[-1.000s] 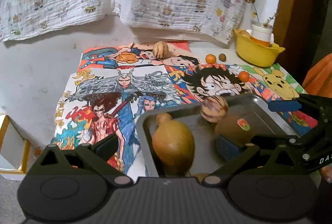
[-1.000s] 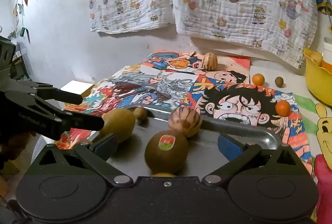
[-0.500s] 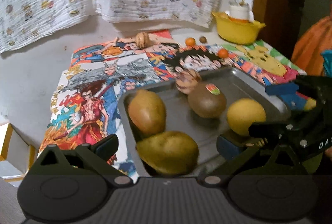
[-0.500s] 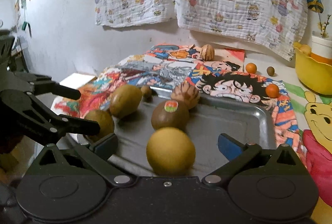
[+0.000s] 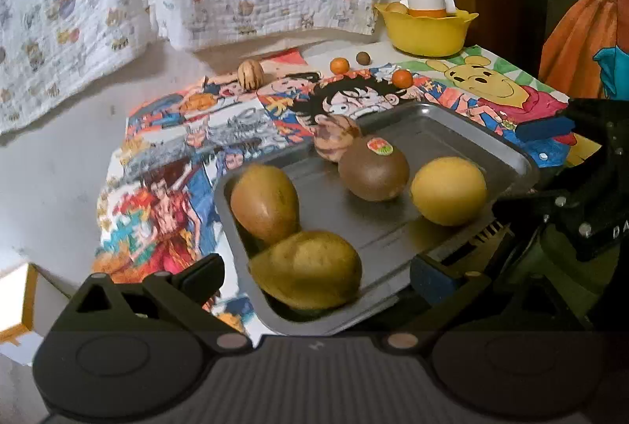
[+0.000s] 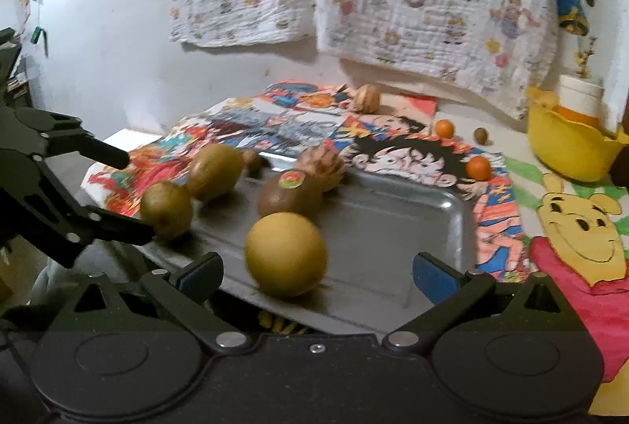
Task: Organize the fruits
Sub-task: 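Move both tools back toward the fruits beside the yellow bowl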
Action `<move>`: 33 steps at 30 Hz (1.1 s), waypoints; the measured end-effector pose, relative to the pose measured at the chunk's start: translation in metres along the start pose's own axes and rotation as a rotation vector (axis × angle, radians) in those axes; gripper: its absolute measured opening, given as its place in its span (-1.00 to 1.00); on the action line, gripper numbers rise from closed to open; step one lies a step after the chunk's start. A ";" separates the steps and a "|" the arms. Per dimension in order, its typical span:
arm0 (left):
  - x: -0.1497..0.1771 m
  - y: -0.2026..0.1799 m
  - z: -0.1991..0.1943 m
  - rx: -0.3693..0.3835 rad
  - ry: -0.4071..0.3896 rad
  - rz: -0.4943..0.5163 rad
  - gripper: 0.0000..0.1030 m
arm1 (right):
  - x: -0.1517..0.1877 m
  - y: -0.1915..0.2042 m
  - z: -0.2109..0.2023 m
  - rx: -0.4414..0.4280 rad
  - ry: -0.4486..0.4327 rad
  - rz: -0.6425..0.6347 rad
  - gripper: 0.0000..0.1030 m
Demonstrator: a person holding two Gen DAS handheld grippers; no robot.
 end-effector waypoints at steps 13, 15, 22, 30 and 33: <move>-0.059 0.004 0.028 0.008 -0.024 0.068 0.99 | -0.023 -0.050 0.008 0.095 -0.055 0.064 0.99; -0.071 0.006 0.039 0.008 -0.033 0.069 0.99 | -0.029 -0.061 0.010 0.122 -0.074 0.074 0.99; -0.114 0.020 0.087 0.002 -0.036 0.056 0.99 | -0.042 -0.100 0.042 0.188 -0.086 0.143 0.99; -0.161 0.018 0.139 0.025 -0.085 0.125 0.99 | -0.061 -0.136 0.095 0.184 -0.044 0.249 0.99; -0.177 0.016 0.160 0.067 -0.089 0.107 0.99 | -0.066 -0.147 0.113 0.198 -0.026 0.265 0.99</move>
Point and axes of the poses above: each gripper's, at about its wrist camera, not at the fingertips, and z roughly the way its jaws point, y to its left, x to its underside, the point moved 8 cm from there along z, roughly the way its jaws point, and after that the axes turned 3 degrees about -z, right-handed, at the moved point
